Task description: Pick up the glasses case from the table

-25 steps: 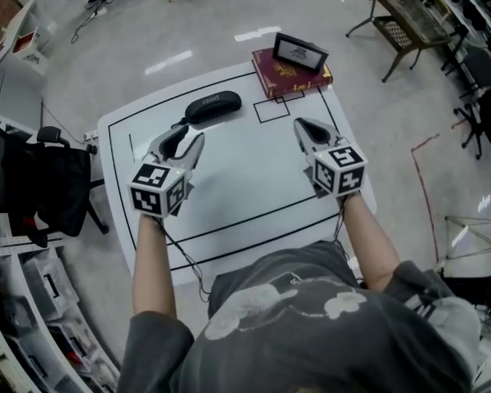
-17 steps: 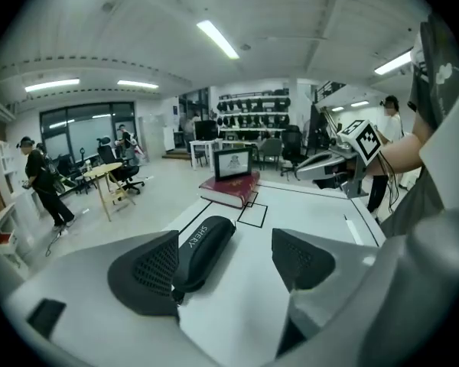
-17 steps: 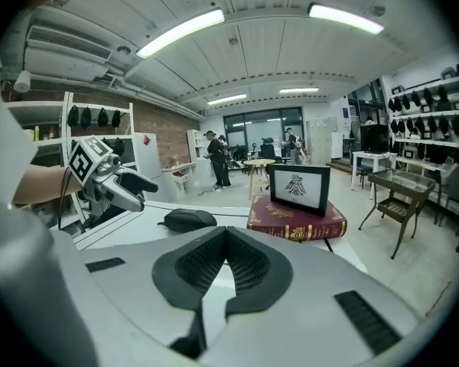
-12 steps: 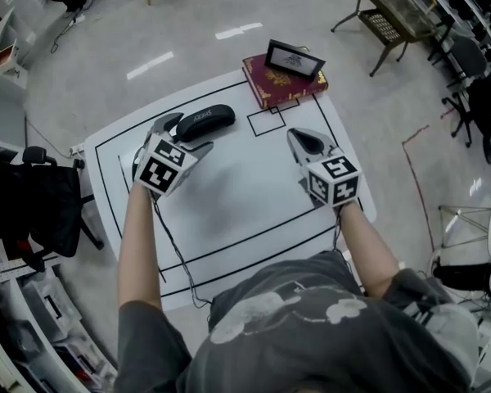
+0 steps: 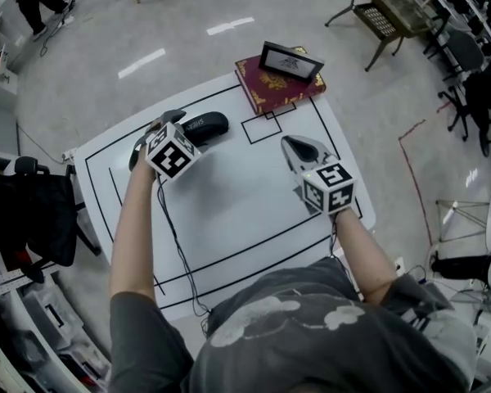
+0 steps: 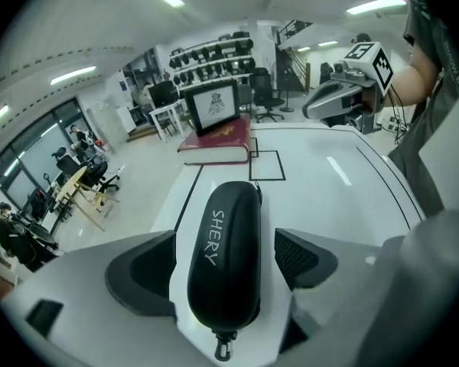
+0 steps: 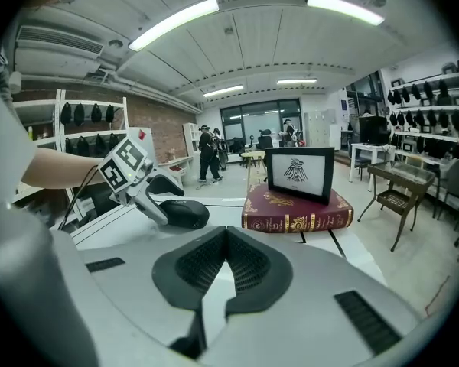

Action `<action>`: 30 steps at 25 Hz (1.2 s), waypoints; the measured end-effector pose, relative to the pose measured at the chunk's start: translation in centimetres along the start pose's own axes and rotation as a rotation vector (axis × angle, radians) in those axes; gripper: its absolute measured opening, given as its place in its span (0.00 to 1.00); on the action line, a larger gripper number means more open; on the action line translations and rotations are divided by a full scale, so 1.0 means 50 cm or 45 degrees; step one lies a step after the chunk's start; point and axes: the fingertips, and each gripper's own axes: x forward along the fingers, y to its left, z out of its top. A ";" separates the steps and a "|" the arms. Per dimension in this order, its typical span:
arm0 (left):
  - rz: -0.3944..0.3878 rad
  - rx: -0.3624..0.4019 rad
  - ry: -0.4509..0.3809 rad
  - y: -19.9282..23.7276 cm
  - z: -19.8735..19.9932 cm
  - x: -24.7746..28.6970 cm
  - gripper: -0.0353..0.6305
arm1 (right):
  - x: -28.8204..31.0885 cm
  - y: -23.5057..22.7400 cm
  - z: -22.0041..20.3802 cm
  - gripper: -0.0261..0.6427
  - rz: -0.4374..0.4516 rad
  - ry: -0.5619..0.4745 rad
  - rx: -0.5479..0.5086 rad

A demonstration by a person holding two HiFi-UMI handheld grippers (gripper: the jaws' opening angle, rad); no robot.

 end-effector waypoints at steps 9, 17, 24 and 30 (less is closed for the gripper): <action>-0.002 -0.034 0.030 0.001 0.003 0.056 0.64 | -0.003 -0.028 -0.020 0.04 -0.018 0.007 0.033; 0.004 0.078 0.127 -0.006 -0.002 0.071 0.57 | -0.010 -0.039 -0.024 0.04 -0.016 0.000 0.056; -0.040 0.031 0.166 -0.031 -0.002 0.062 0.55 | -0.022 -0.042 -0.011 0.04 -0.011 -0.026 0.072; 0.038 -0.120 0.026 -0.030 0.045 0.001 0.55 | -0.038 -0.031 0.016 0.04 0.018 -0.061 0.049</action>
